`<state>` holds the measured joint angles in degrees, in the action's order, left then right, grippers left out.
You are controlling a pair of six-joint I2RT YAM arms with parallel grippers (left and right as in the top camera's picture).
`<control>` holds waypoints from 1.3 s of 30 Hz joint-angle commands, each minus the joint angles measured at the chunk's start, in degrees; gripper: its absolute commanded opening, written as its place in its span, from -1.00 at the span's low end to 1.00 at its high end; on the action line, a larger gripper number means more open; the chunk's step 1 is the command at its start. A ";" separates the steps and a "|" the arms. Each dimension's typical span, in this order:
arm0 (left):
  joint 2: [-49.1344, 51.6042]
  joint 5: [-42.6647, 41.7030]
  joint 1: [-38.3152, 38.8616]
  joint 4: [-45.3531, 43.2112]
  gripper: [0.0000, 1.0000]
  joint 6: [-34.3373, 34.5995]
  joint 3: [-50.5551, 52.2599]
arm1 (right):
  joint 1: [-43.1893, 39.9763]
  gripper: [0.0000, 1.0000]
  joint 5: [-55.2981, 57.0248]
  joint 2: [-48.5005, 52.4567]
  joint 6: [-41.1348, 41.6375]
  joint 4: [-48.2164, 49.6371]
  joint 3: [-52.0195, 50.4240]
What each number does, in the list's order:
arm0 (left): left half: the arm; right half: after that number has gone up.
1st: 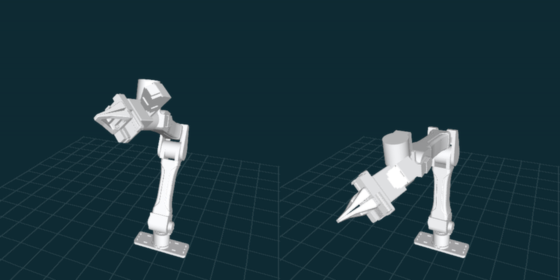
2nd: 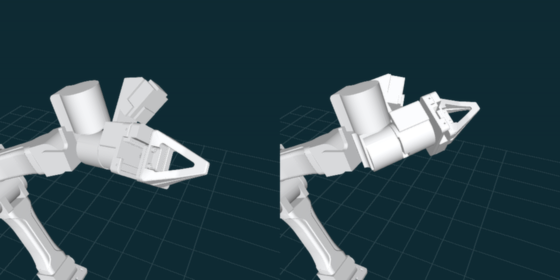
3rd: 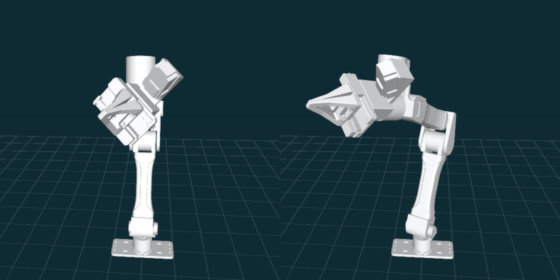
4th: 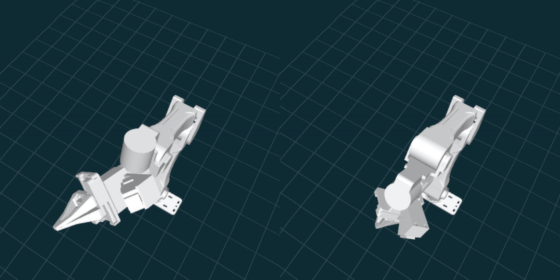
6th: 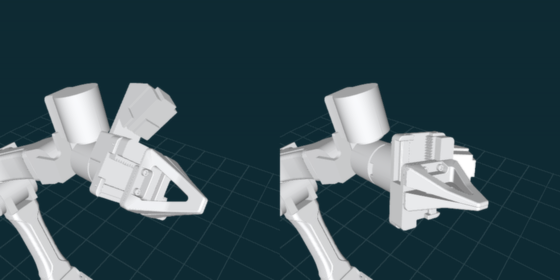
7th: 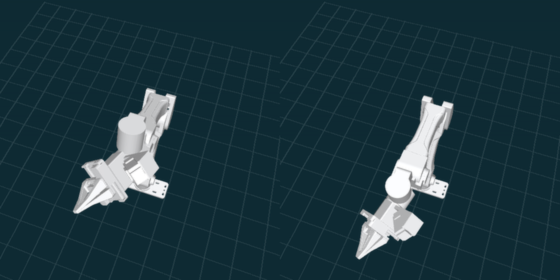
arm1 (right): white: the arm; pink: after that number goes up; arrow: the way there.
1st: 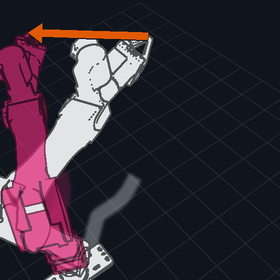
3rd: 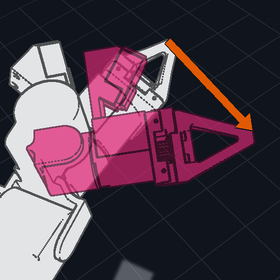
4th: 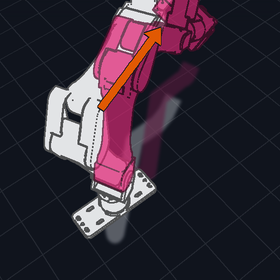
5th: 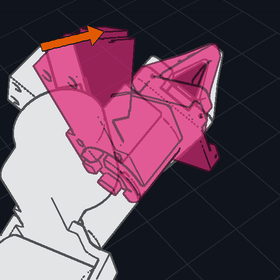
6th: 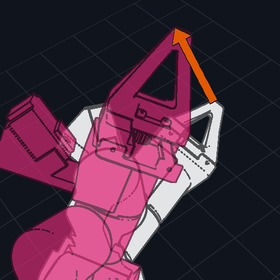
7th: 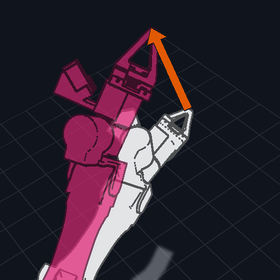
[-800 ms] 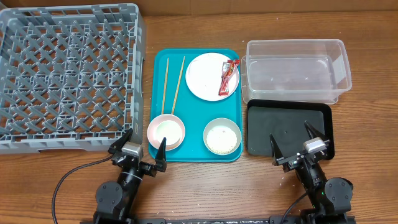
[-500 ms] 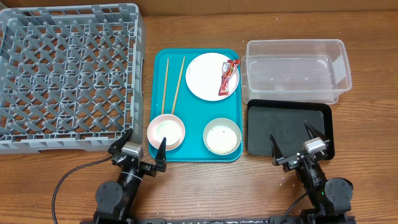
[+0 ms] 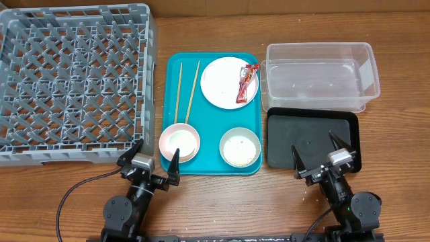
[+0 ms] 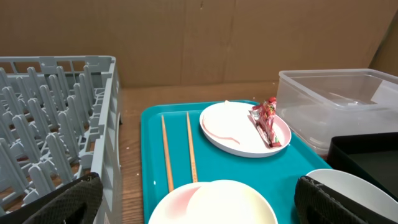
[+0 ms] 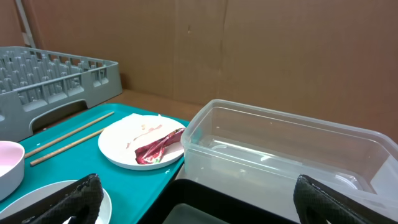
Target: Sort waste into correct bins and load items into the dishwasher
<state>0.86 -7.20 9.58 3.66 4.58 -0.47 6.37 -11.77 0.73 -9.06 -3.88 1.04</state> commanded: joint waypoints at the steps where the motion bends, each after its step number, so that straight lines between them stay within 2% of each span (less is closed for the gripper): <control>1: -0.26 0.31 -0.57 0.17 1.00 0.76 0.20 | 0.11 0.99 0.15 -0.55 0.22 0.35 -0.59; 21: -0.28 1.27 -0.57 -0.87 1.00 -1.01 0.20 | 0.11 0.99 -0.09 -0.55 0.26 0.35 -0.59; 26: -0.26 -3.41 -0.57 -0.11 0.99 0.42 0.20 | 0.11 0.99 -6.27 -0.55 5.70 1.05 -0.59; 30: -0.02 -8.98 -0.57 -1.07 1.00 1.92 0.17 | 0.11 1.00 -16.35 -0.55 13.86 0.85 -0.46; 32: -0.02 -11.89 -0.57 -1.60 0.99 4.24 -0.48 | 0.11 1.00 -20.63 -0.55 15.04 0.28 0.39; 35: 0.02 -11.96 -0.59 -0.02 1.00 10.29 -3.41 | 0.11 0.99 -24.04 -0.55 17.29 -0.09 4.31; 39: 2.01 -11.96 -0.57 3.78 1.00 11.34 -11.58 | 0.09 1.00 -24.35 0.61 17.46 -5.46 14.38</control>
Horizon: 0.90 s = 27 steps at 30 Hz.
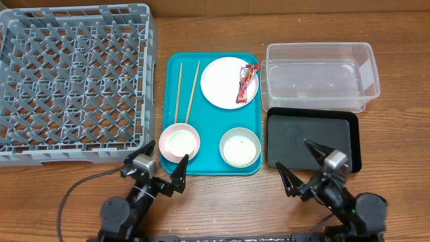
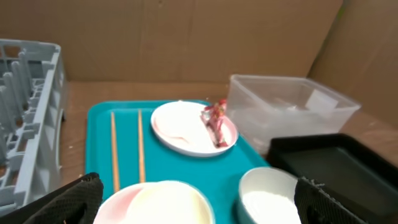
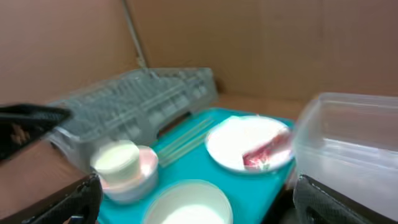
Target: Sort waste into correct bins and load items into the dishwasher
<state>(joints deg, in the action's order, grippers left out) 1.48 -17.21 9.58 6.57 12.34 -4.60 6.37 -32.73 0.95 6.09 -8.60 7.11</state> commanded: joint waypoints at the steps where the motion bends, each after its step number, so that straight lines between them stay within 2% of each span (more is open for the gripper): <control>1: 2.58 -2.10 -0.57 2.54 1.00 3.58 -10.32 | 0.11 1.00 -3.39 1.70 2.32 -3.10 11.74; 6: 13.92 -5.33 -0.57 16.52 1.00 0.76 -29.40 | 0.11 0.99 -3.39 12.33 2.49 -15.34 27.87; 13: 37.35 -6.43 -0.57 43.23 1.00 -2.58 -61.96 | 0.11 0.99 -3.37 38.97 2.36 -38.36 55.74; 18: 50.84 -6.21 -0.57 57.96 1.00 -5.05 -81.79 | 0.11 0.99 -3.32 58.27 -3.39 -57.13 77.68; 22: 57.00 -6.38 -0.57 60.63 1.00 -8.09 -88.91 | 0.11 0.99 -3.89 70.01 -2.19 -65.57 88.98; 27: 59.95 -6.82 -0.57 61.24 1.00 -7.15 -89.26 | 0.17 0.99 -5.33 78.18 -0.98 -68.46 90.36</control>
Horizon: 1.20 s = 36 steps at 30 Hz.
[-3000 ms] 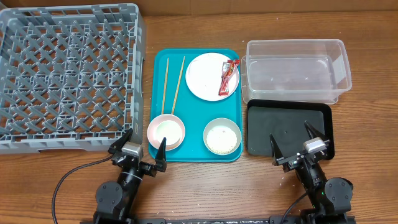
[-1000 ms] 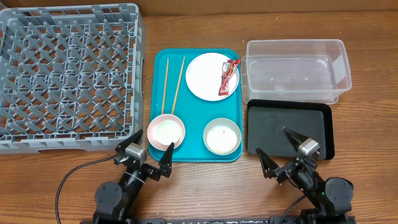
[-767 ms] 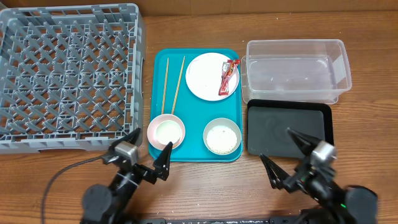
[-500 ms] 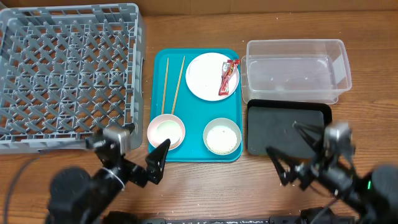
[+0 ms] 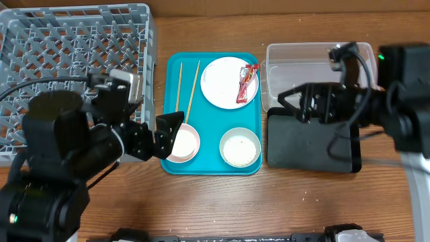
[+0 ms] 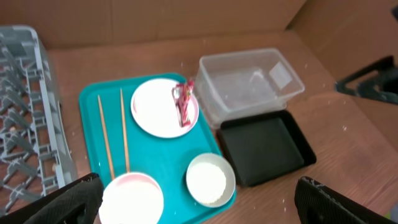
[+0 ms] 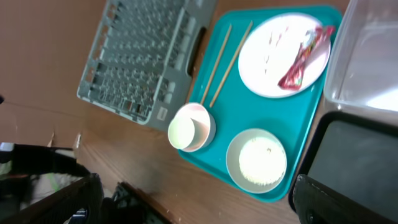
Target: Sort waste into correct bins and load items into the dishwasher
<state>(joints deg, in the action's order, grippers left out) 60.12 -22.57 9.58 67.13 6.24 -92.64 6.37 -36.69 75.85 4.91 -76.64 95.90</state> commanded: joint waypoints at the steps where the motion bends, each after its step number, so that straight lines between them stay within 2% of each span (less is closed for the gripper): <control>1: 1.77 -1.49 -0.57 0.98 0.99 -0.74 -1.22 | 0.33 0.99 -1.40 4.28 0.07 -0.59 1.57; 5: 4.07 -1.49 -0.57 2.27 1.00 2.47 -1.22 | 3.48 1.00 -1.55 9.44 -2.60 -3.19 1.57; 8: 5.27 0.79 -0.70 4.28 0.99 3.58 -1.25 | 10.47 1.00 3.08 12.85 -2.97 -4.92 1.57; 9: 5.22 2.16 -0.83 4.76 1.00 5.88 -1.27 | 13.05 1.00 6.36 13.86 -1.51 -5.05 1.55; 12: 4.48 13.09 -2.78 8.26 1.00 20.17 -2.95 | 19.98 0.93 13.70 16.28 4.72 -4.48 0.74; 15: 2.86 22.67 -5.81 11.19 1.00 25.53 -6.03 | 25.49 0.70 14.80 18.21 8.04 -2.91 -0.68; 17: 1.44 26.60 -7.45 11.98 1.00 25.70 -7.13 | 28.74 0.68 14.82 19.19 9.27 -0.48 -2.21; 21: -0.42 29.22 -8.72 14.21 1.00 25.35 -7.21 | 34.07 0.64 18.12 21.29 12.87 6.08 -5.55; 24: -0.33 29.07 -8.72 16.76 0.99 22.40 -7.19 | 37.11 0.60 22.32 23.47 16.04 11.61 -7.54; 30: 0.24 28.74 -8.72 23.93 1.00 18.49 -7.15 | 41.83 0.50 23.54 28.13 16.72 20.96 -9.33; 36: 0.24 28.76 -8.72 27.41 1.00 17.44 -7.15 | 43.45 0.38 35.30 31.32 21.07 26.53 -9.46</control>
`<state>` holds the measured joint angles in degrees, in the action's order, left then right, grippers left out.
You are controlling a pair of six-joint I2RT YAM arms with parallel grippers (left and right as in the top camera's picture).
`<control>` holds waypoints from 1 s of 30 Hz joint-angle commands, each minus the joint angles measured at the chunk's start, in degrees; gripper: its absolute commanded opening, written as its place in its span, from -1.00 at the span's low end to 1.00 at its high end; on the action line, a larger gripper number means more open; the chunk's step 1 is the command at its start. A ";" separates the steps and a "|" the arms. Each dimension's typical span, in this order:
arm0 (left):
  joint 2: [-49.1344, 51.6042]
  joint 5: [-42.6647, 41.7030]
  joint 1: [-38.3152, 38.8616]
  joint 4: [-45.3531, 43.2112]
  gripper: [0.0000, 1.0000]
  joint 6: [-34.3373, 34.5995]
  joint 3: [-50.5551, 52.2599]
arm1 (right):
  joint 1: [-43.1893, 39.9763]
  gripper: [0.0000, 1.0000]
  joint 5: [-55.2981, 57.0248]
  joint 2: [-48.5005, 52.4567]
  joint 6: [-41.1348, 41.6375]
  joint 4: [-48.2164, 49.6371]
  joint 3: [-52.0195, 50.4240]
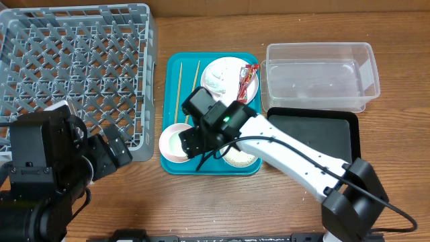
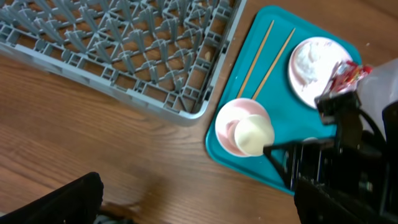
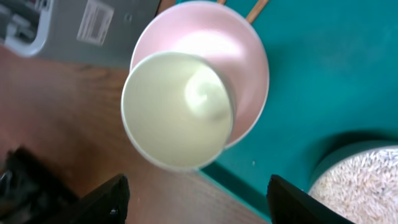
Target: Sort waste into correct bins and load items into the dishwasher
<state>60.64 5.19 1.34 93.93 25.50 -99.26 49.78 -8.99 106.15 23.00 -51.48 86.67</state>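
A teal tray [image 1: 252, 67] carries two chopsticks [image 1: 179, 84], a white plate [image 1: 216, 75] with a red wrapper [image 1: 246, 79], and a pink bowl [image 3: 242, 68] with a pale cup [image 3: 177, 112] standing in it. A white bowl of rice [image 3: 367, 180] is half hidden under my right arm in the overhead view. My right gripper [image 3: 205, 202] hangs open just above the pink bowl and cup, with nothing between its fingers. My left gripper [image 2: 199, 208] is open over bare wood left of the tray, looking down on the pink bowl [image 2: 229, 118].
The grey dish rack [image 1: 74, 74] fills the back left. A clear plastic bin [image 1: 319, 74] stands at the back right with a black tray [image 1: 322, 138] in front of it. My right arm [image 1: 289, 151] slants across the tray's front right corner.
My right gripper was high over the bins on the right; now it is low over the pink bowl and cup. My left arm has shifted left and toward the front. Tray items are unmoved.
Both grippers first sat low and open at the table's front edge, facing the tray. Then they had turned slightly. Later both were high above the table, left by the rack, right over the bins. Now the right is down at the pink bowl.
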 commanded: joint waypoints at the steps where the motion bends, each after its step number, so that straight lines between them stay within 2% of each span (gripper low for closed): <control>1: -0.28 1.01 -0.48 0.76 1.00 -1.81 -0.52 | 0.02 0.35 7.69 1.62 2.95 2.10 -0.26; 4: -0.28 0.98 -0.48 0.76 1.00 -2.43 -0.52 | 0.02 0.30 7.67 3.96 2.97 3.02 -0.26; 7: -0.28 0.98 -0.48 0.76 0.99 -2.40 -0.50 | 0.02 0.12 7.43 6.58 2.97 3.06 -0.26; 9: -0.28 1.01 -0.48 0.74 1.00 -2.40 -0.50 | 0.02 -0.13 7.45 7.56 2.95 3.21 -0.26; 10: -0.28 0.98 -0.48 0.74 0.99 -2.40 -0.50 | 0.02 -0.32 7.45 7.67 2.95 3.23 -0.26; 14: -0.28 0.98 -0.48 0.74 1.00 -2.40 -0.50 | -0.44 -0.80 7.48 6.78 2.29 1.97 1.18; 21: 0.02 0.59 -0.48 -0.92 0.99 -2.40 -0.50 | -5.11 -0.92 7.19 -2.93 2.29 -1.49 4.37; 24: 1.07 -5.97 -0.48 -4.76 1.00 -4.07 -0.50 | -9.25 -0.92 5.51 -9.29 1.31 -3.52 4.59; 28: 3.41 -14.21 -0.48 -8.48 1.00 -5.40 -0.50 | -14.69 -0.92 -9.53 -15.17 -7.08 -3.54 4.59; 30: 4.63 -22.56 -0.63 -10.58 1.00 -8.17 -0.50 | -17.99 -0.92 -18.23 -17.57 -10.23 -3.74 4.59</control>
<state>63.13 -3.70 1.34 85.56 21.87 -99.26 35.53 -11.49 92.73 20.18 -55.05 90.08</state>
